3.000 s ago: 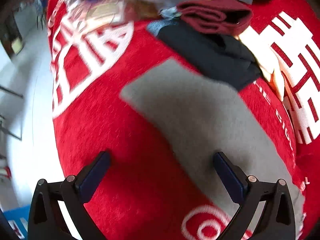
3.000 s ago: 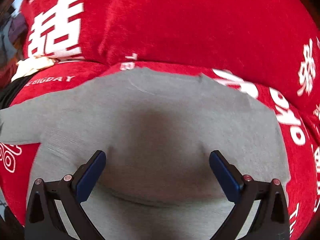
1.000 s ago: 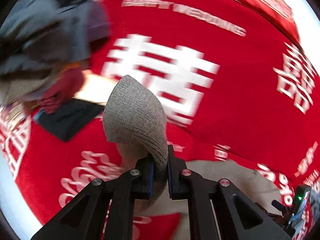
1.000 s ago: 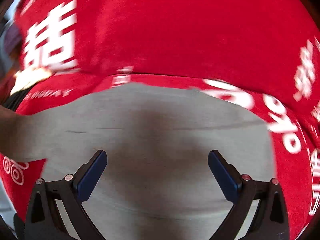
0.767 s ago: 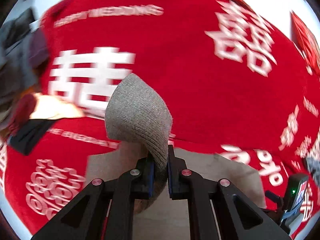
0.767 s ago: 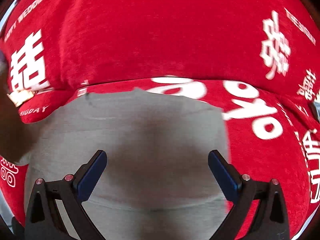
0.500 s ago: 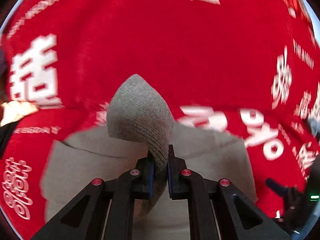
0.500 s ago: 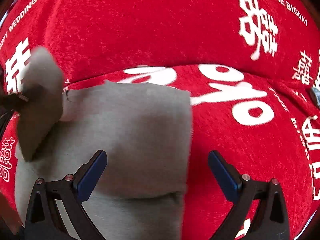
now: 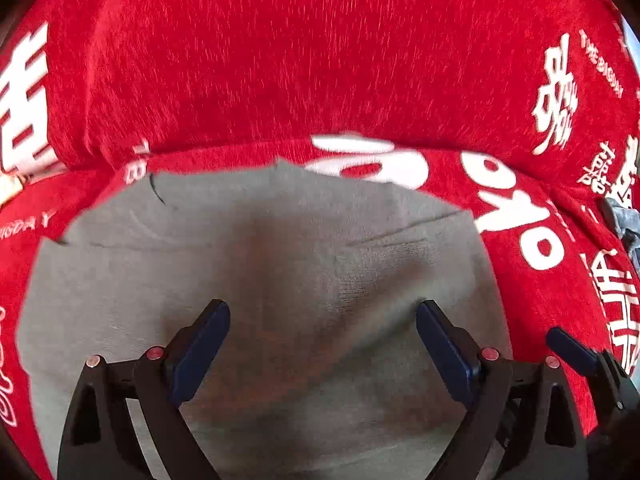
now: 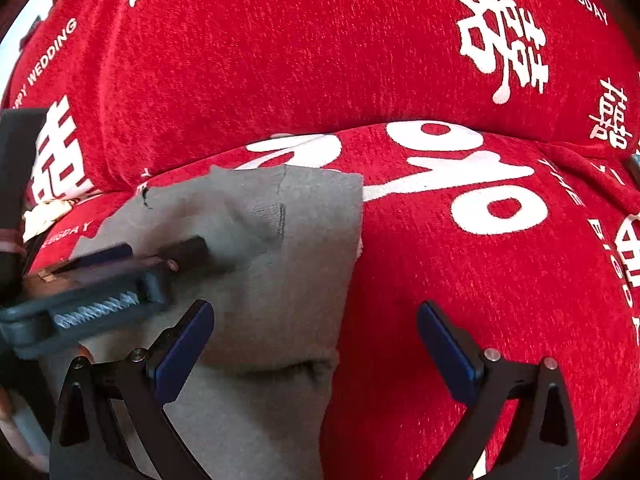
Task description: Fold small clothes
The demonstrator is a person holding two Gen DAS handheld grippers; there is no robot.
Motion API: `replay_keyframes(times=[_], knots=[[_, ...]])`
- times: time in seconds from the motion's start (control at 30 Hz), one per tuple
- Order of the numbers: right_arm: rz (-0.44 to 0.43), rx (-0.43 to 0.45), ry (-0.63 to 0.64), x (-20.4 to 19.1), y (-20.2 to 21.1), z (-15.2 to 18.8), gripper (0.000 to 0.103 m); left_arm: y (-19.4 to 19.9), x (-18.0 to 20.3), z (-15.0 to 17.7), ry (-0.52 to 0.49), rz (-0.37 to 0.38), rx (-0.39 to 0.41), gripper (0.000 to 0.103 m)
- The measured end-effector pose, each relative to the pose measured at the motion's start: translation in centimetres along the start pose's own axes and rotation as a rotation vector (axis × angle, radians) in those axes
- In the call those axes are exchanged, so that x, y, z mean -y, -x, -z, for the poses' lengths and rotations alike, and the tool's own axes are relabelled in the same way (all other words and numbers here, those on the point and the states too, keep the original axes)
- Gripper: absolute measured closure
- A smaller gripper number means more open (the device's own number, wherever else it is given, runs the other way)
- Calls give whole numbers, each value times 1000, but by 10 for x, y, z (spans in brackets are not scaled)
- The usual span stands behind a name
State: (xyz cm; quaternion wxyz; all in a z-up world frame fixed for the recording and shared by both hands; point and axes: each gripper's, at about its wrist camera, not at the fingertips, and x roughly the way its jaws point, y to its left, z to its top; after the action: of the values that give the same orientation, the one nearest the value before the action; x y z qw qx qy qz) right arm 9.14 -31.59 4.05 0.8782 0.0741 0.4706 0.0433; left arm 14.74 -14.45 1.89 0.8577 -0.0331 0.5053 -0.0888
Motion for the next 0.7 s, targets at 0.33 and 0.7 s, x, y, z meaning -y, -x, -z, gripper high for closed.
replay_keyframes(times=[0.33, 0.7], knots=[[-221, -21, -87, -8, -4, -1, 1, 72, -116, 22, 166, -58, 111, 8], [-247, -58, -159, -41, -38, -23, 18, 44, -209, 63, 370, -203, 0, 8]])
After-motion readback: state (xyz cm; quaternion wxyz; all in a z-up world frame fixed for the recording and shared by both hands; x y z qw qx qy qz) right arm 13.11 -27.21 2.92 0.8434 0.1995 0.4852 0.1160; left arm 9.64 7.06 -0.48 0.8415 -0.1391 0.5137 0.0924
